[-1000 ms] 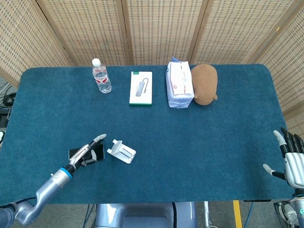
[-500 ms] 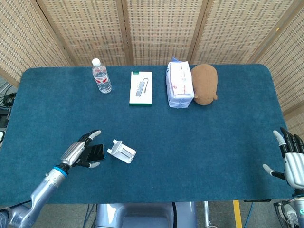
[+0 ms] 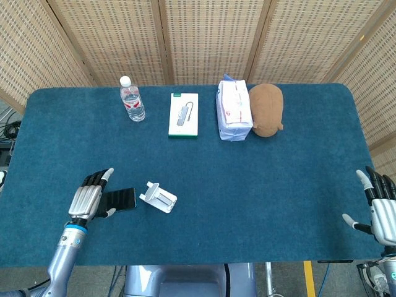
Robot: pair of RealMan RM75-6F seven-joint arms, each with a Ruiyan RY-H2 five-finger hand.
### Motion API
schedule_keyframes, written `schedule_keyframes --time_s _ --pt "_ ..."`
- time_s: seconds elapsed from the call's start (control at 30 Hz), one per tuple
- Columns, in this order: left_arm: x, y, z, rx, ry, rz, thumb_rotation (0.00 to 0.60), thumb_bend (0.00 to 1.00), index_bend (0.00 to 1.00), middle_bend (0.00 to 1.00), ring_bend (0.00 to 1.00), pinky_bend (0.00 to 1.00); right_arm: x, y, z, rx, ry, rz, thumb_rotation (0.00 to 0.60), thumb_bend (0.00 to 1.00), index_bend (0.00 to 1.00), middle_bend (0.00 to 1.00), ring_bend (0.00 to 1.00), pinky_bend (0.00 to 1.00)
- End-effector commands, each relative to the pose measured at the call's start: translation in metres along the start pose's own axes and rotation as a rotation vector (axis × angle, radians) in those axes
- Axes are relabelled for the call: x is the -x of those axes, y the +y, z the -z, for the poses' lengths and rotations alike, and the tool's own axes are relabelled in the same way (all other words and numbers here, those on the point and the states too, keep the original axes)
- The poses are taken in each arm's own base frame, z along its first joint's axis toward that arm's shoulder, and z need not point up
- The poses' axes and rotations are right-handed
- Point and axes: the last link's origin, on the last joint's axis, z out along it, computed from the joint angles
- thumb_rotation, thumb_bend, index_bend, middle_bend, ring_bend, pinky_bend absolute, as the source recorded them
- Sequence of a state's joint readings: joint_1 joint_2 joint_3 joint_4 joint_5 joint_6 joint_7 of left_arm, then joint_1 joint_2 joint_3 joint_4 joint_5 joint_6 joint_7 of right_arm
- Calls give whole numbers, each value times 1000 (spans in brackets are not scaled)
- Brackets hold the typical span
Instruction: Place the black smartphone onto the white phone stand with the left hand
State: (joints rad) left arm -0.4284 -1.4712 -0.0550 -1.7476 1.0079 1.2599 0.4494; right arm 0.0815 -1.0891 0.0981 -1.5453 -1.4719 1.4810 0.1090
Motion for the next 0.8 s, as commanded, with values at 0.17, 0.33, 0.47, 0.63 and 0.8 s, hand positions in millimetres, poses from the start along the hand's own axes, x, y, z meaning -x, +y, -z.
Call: schedule_keyframes --time_s 0.17,0.33,0.47,0.63,0.8 --pt "11 1 -2 -38 -74 -7 600 122 138 152 130 98 0 0 0 2 0 -1 600 0 0 0 0 0" --pt "16 -1 -5 -56 -96 -27 600 129 162 169 147 119 0 0 0 2 -1 -1 600 0 0 0 0 0" --pt "19 -1 -7 -63 -110 -30 600 149 170 173 149 119 0 1 0 2 -2 -2 600 0 0 0 0 0" --pt "22 0 -12 -78 -103 -38 600 155 189 189 162 119 0 1 -1 3 -4 -4 600 0 0 0 0 0" --pt "26 1 -15 -85 -104 -43 600 156 203 198 171 119 1 1 -1 4 -7 -4 600 0 0 0 0 0"
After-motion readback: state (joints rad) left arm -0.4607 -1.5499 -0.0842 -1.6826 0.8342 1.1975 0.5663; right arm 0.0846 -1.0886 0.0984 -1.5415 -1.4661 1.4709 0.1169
